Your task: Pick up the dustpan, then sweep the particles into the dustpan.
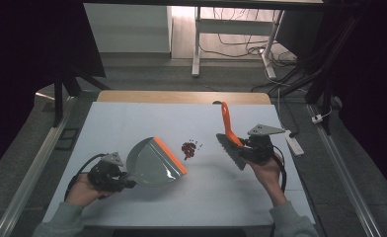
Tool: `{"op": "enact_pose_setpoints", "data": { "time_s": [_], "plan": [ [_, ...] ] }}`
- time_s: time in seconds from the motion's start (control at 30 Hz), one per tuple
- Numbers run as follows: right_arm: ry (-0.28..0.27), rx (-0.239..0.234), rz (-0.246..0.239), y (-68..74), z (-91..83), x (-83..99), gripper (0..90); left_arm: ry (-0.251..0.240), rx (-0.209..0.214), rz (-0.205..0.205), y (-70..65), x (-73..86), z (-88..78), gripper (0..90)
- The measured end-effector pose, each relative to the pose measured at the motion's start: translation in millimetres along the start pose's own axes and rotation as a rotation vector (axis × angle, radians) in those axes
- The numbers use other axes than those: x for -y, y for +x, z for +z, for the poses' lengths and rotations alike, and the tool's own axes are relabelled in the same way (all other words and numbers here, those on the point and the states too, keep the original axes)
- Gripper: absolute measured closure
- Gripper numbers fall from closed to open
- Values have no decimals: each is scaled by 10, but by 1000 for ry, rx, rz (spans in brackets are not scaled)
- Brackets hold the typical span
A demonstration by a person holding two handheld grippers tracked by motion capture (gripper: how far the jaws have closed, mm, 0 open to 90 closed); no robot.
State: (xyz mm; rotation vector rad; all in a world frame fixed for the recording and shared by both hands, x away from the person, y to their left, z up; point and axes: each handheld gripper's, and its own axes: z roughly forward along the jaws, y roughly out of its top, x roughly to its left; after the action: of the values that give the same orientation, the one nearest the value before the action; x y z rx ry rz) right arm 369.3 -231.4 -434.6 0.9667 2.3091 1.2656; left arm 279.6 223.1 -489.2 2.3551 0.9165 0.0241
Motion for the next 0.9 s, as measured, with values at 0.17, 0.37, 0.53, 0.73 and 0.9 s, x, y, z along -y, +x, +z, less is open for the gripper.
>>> {"op": "enact_pose_setpoints", "data": {
  "time_s": [0.17, 0.37, 0.53, 0.73, 0.9],
  "plan": [
    [-13, -11, -11, 30, 75, -111, 704, 16, 0, -10, 14, 9, 1, 618],
    [-19, -25, -28, 61, 228, -235, 704, 39, 2, -28, 54, 36, 19, 617],
    [-11, -33, -26, 63, 326, -273, 704, 47, 5, -28, 48, 33, 40, 617],
    [-4, -40, -21, 40, 419, -312, 704, 54, 9, -9, 15, 5, 80, 617],
    [-1, -26, -29, 2, 460, -367, 704, 61, 13, -8, 6, -17, 127, 617]
  ]
}}
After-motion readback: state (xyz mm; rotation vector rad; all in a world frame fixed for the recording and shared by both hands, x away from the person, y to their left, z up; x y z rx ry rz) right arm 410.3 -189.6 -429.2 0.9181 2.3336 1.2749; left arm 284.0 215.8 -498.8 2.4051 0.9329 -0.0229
